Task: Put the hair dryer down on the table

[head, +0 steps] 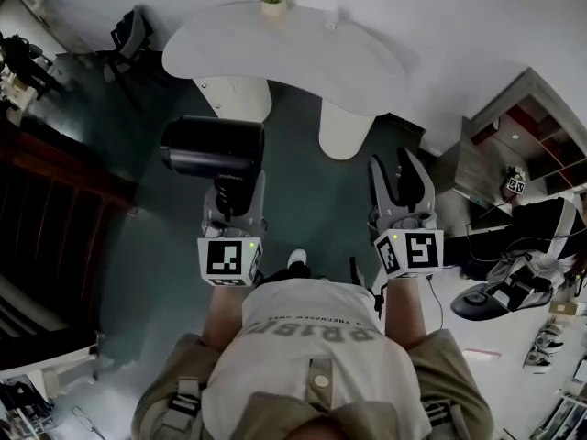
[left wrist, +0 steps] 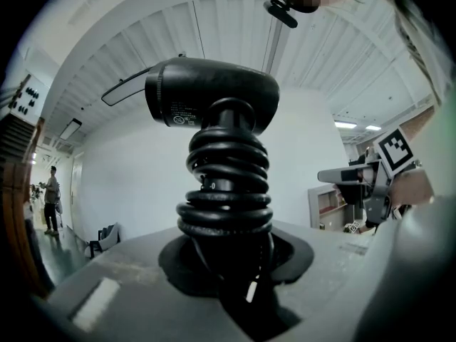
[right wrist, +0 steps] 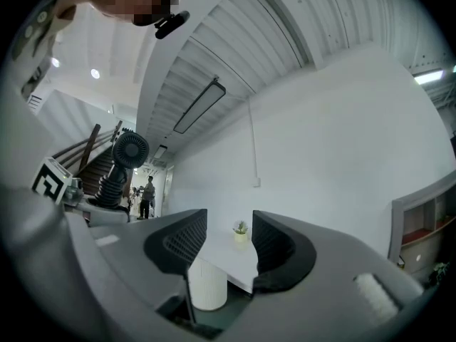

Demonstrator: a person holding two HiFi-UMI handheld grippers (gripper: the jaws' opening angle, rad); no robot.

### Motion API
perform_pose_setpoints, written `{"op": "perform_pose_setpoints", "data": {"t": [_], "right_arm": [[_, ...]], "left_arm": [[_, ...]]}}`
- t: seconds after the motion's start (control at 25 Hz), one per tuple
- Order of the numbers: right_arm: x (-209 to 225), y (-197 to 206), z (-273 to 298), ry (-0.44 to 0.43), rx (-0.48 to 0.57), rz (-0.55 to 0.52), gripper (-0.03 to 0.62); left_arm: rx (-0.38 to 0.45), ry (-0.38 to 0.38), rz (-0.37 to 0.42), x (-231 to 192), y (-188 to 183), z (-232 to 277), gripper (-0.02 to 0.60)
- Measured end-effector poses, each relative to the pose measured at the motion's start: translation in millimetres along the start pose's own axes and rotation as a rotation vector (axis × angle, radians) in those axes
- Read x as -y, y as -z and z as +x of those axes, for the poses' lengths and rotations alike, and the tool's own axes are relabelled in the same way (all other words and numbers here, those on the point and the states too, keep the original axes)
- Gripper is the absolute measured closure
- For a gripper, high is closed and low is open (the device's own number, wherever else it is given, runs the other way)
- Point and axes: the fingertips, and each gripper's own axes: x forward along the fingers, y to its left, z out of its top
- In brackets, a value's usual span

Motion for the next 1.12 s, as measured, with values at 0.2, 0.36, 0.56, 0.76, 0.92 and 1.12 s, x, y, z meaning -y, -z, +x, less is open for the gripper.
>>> {"op": "perform_pose_setpoints", "data": {"t": [0.2, 0.36, 0.56, 0.76, 0.92, 1.12], "right_arm": [[-3.5, -2.9, 26.6, 0.032, 0.007, -0.028, 0.39], [-7.4, -4.0, 42.9, 0.052, 0.006, -0.043, 0.39], [-12.8, 2.8, 55.7, 0.076, -0.01, -0.046, 0.39], [-8.1, 12.3, 61.4, 0.094, -0.046, -0.047, 0.39], [4.5, 21.2, 67.1, 0.116, -0.071, -0.038, 0.39], [20.8, 34.2, 85.8, 0.125, -0.096, -0.029, 0.39]], "left_arm": [[0.019, 0.031, -0.001, -20.8, -2.7, 23.2, 0.448], [0.022, 0.048, 0.008, -36.6, -1.7, 37.3, 0.448], [0.019, 0.063, 0.0, -53.6, 3.4, 48.2, 0.448], [-0.006, 0.074, -0.033, -57.4, 10.4, 60.0, 0.448], [-0.026, 0.077, -0.033, -58.5, 18.5, 72.3, 0.449], [-0.053, 0.076, -0.045, -61.6, 28.6, 94.1, 0.448]]}}
